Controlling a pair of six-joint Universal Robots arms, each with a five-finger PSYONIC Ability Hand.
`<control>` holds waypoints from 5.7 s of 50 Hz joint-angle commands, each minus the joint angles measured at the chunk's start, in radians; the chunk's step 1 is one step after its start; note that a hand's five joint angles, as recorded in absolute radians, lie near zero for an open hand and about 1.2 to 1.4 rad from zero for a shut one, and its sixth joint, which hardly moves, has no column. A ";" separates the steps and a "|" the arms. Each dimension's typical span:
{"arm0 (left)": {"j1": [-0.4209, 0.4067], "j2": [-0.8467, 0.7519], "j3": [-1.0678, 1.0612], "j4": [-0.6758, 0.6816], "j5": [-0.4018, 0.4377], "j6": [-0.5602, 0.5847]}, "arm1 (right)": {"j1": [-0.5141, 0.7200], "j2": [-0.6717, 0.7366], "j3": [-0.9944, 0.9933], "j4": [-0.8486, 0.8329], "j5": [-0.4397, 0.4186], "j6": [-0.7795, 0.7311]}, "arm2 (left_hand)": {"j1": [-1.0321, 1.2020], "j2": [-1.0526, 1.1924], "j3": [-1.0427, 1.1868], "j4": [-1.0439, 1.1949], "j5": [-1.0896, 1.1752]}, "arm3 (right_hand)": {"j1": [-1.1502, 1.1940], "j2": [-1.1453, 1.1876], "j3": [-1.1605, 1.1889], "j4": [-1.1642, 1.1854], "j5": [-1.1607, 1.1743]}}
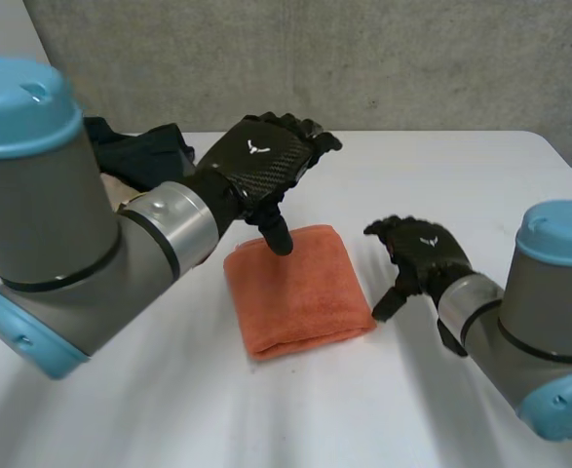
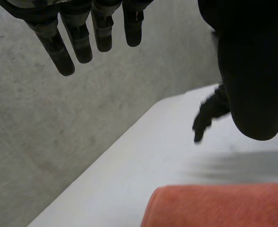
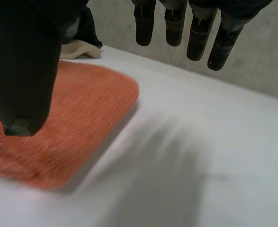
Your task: Fold the laundry.
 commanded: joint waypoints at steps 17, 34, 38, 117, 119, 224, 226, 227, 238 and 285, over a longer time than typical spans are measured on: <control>0.042 0.006 -0.012 -0.023 0.085 -0.078 | 0.057 0.220 -0.080 -0.054 -0.044 0.136 | 0.025 0.007 -0.002 0.007 -0.008 | 0.029 0.008 0.018 -0.005 0.002; 0.044 0.004 -0.012 -0.022 0.085 -0.080 | 0.111 0.328 -0.227 -0.062 -0.055 0.199 | 0.025 0.007 -0.002 0.007 -0.007 | 0.648 0.627 0.636 0.614 0.621; 0.044 0.004 -0.014 -0.022 0.085 -0.080 | 0.108 0.328 -0.259 -0.066 -0.044 0.202 | 0.028 0.010 0.001 0.010 -0.005 | 1.194 1.173 1.182 1.160 1.167; 0.043 0.021 -0.035 -0.017 0.081 -0.133 | -0.701 0.377 -0.739 -0.075 0.175 -1.123 | 0.016 -0.001 -0.011 -0.002 -0.016 | -0.028 -0.049 -0.040 -0.062 -0.055; 0.053 0.023 -0.035 -0.017 0.081 -0.133 | -0.698 0.325 -0.727 -0.080 0.153 -1.091 | 0.016 -0.001 -0.011 -0.002 -0.016 | -0.028 -0.049 -0.040 -0.062 -0.055; -0.192 -0.184 -0.101 0.459 -0.050 -0.343 | -0.242 -0.107 0.126 -0.026 -0.114 -0.381 | 0.929 0.911 0.902 0.911 0.897 | -0.028 -0.049 -0.040 -0.062 -0.055; -0.254 -0.232 -0.092 0.434 -0.051 -0.334 | -0.273 -0.107 0.118 -0.029 -0.107 -0.378 | 0.212 0.194 0.185 0.194 0.180 | -0.028 -0.049 -0.040 -0.062 -0.055; -0.263 -0.239 -0.090 0.422 -0.053 -0.331 | -0.280 -0.107 0.115 -0.032 -0.107 -0.378 | 0.067 0.050 0.041 0.050 0.035 | -0.028 -0.049 -0.040 -0.062 -0.055; -0.132 -0.111 -0.116 0.350 -0.071 -0.268 | -0.319 -0.107 0.072 -0.022 -0.127 -0.387 | -0.008 -0.025 -0.034 -0.025 -0.040 | -0.028 -0.049 -0.040 -0.062 -0.055; 0.445 -0.247 -0.199 0.311 -0.054 0.008 | 0.019 0.535 -0.787 0.379 -0.229 -0.129 | 0.567 0.550 0.541 0.550 0.535 | 0.044 0.023 0.032 0.010 0.017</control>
